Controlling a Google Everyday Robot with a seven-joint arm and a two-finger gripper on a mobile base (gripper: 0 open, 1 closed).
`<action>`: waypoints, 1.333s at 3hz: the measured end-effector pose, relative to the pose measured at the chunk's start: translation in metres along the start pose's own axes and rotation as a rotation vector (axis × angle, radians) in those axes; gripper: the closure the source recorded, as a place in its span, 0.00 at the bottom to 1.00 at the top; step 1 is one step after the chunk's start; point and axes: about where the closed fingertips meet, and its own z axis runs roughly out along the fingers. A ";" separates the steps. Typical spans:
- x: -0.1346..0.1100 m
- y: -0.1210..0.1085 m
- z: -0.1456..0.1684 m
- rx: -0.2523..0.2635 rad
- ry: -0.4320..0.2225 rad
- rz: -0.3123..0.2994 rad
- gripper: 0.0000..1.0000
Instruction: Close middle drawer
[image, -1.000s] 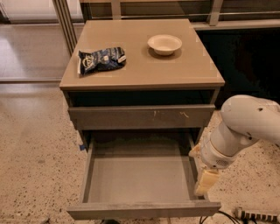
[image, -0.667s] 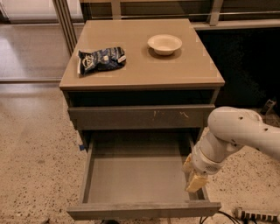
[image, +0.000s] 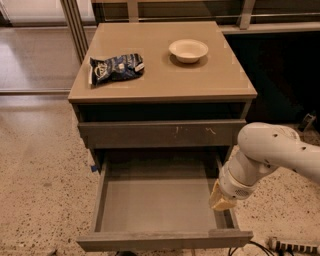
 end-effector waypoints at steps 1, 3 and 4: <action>0.000 0.000 0.000 0.000 0.000 -0.001 1.00; -0.007 0.033 0.060 -0.128 -0.012 -0.111 1.00; -0.016 0.042 0.116 -0.192 -0.014 -0.200 1.00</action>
Offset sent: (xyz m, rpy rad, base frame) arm -0.0276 0.0168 -0.0152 0.0189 0.0059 0.1301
